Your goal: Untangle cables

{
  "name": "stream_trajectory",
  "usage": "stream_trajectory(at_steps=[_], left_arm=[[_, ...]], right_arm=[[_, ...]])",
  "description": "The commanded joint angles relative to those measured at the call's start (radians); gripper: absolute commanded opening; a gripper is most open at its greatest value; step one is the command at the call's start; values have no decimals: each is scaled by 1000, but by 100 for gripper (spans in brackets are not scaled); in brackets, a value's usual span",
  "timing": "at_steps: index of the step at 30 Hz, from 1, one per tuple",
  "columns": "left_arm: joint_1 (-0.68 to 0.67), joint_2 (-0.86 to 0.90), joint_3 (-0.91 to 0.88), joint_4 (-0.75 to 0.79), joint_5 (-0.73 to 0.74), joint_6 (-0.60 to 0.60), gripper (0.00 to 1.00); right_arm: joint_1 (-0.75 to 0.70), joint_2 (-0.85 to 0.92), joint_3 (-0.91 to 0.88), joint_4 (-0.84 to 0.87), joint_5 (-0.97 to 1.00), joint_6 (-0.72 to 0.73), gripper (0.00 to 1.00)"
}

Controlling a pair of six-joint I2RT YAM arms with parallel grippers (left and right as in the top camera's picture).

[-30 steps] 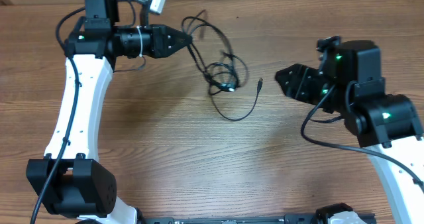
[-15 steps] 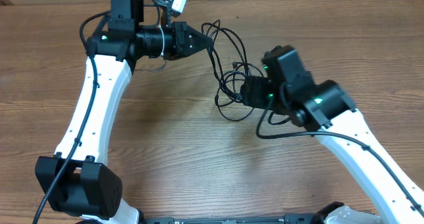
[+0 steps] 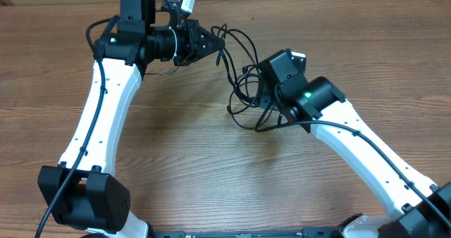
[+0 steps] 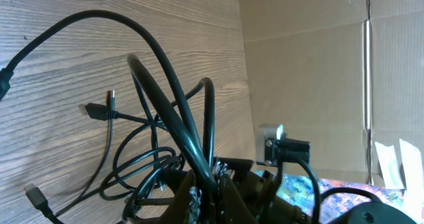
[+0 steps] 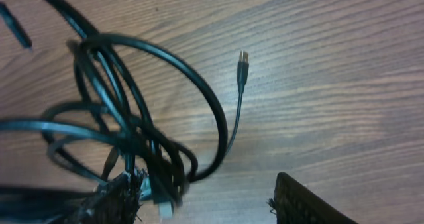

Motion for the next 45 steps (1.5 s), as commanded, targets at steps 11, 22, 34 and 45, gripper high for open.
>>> stream_trajectory(at_steps=[11, 22, 34, 45], left_arm=[[2, -140, 17, -11, 181, 10, 4], [228, -292, 17, -77, 142, 84, 4], [270, -290, 16, -174, -16, 129, 4], [216, -287, 16, -313, -282, 200, 4]], right_arm=[[-133, 135, -1, 82, 212, 80, 80], [-431, 162, -1, -34, 63, 92, 79], [-513, 162, -1, -167, 0, 13, 71], [-668, 142, 12, -230, -95, -100, 72]])
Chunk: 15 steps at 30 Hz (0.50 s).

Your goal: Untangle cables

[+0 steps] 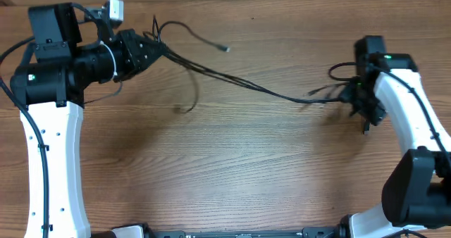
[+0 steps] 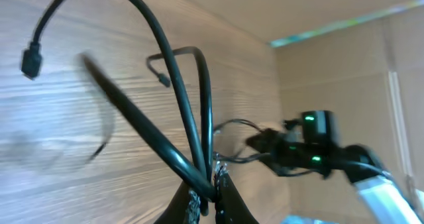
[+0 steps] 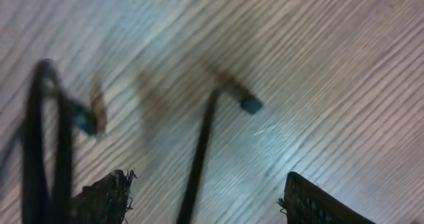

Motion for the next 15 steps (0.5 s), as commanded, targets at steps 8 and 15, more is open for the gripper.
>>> stream_trajectory(at_steps=[8, 15], left_arm=[[-264, 31, 16, -6, -435, 61, 6], [-385, 89, 16, 0, -485, 71, 19]], right_arm=[[-24, -145, 77, 2, -595, -460, 70], [-24, -269, 100, -23, -694, -580, 100]])
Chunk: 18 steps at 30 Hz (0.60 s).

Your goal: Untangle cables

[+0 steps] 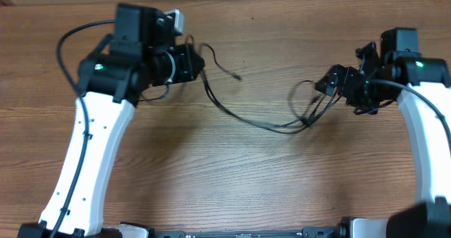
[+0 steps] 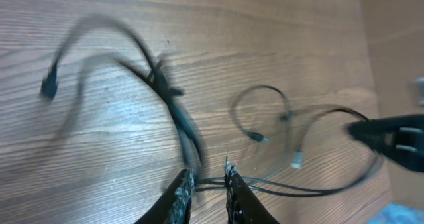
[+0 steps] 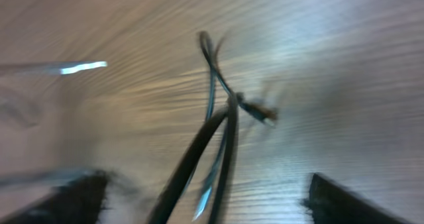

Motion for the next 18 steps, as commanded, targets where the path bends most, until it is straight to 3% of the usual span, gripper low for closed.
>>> stream_trajectory(at_steps=[1, 5, 7, 12, 13, 14, 18], left_arm=[[-51, 35, 16, 5, -68, 26, 19], [-92, 69, 16, 4, -68, 22, 22], [-114, 85, 16, 3, -68, 22, 35], [-148, 123, 16, -19, -70, 22, 43], [-149, 129, 16, -29, -74, 22, 49], [-150, 135, 16, -37, -81, 21, 68], [-151, 184, 15, -53, -116, -92, 88]], right_arm=[[2, -67, 30, 14, 4, -91, 100], [1, -70, 30, 101, 152, 116, 100], [1, -70, 30, 140, 147, 192, 100], [2, -92, 31, 97, 131, 199, 100], [2, -102, 31, 74, 132, 188, 100], [2, -113, 31, 54, 132, 185, 100], [0, -199, 31, -8, 132, 185, 100]])
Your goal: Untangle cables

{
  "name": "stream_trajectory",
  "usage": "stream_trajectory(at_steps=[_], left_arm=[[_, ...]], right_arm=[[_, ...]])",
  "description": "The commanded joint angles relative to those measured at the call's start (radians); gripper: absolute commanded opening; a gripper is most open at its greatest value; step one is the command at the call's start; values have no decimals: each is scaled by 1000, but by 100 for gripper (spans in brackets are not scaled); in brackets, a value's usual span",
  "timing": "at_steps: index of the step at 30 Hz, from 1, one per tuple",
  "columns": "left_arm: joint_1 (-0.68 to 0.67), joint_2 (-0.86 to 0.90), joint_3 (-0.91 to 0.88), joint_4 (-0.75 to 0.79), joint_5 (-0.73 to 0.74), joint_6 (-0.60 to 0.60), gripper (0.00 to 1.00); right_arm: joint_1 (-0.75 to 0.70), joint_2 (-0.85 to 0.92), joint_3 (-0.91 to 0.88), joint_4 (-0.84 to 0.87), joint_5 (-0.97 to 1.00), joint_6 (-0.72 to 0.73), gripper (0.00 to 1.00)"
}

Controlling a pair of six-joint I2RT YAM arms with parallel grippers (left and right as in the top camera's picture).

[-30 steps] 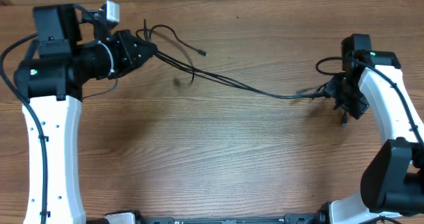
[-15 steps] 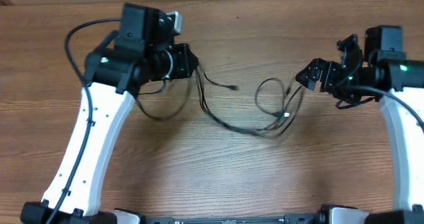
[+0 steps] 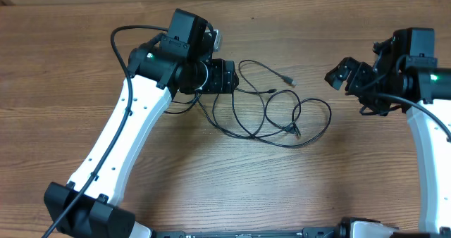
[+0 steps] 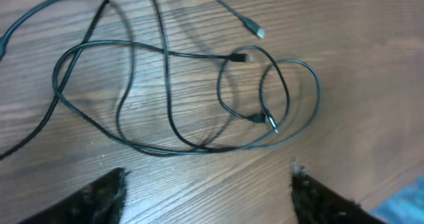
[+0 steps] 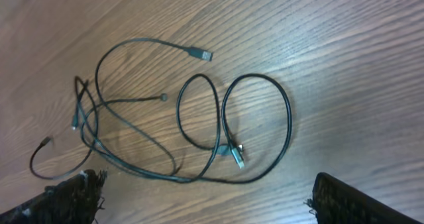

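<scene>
Thin black cables (image 3: 292, 129) lie in loose overlapping loops on the wooden table (image 3: 225, 189), with one plug end (image 3: 287, 77) pointing to the back right. My left gripper (image 3: 231, 76) hangs open over the loops' left end and holds nothing. In the left wrist view the cables (image 4: 262, 120) lie well ahead of the open left gripper (image 4: 205, 207). My right gripper (image 3: 342, 72) is open to the right of the loops and apart from them. In the right wrist view its fingers (image 5: 73, 197) stand wide apart, with the cables (image 5: 232, 151) below them on the table.
A cardboard wall runs along the table's far edge. The left arm's own black lead (image 3: 123, 37) arches behind its wrist. Bare wood lies in front of the loops.
Both grippers held the cables strung in a sagging line between them. Now both are open and the cables lie in loose loops on the table. The left gripper has moved right, toward the middle.
First both grippers were close together at a tangled bundle near the back middle. Then the arms were far apart with the cables pulled out long between them. Then they were nearer, with the line sagging. Now the cables lie let go.
</scene>
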Motion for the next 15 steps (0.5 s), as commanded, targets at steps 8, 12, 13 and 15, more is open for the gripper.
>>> stream_trajectory(at_steps=[8, 12, 13, 15], left_arm=[[-47, 225, 11, -13, 32, -228, 53], [-86, 323, 11, -8, 38, -243, 45], [-93, 348, 11, 0, 37, -244, 45], [-103, 394, 11, 15, 25, -250, 45]], right_arm=[[-1, -161, 18, -67, 10, 10, 100], [-1, -161, 16, -116, 10, 10, 100], [-1, -161, 16, -128, 10, 10, 100], [-1, -161, 16, -150, 10, 10, 100]])
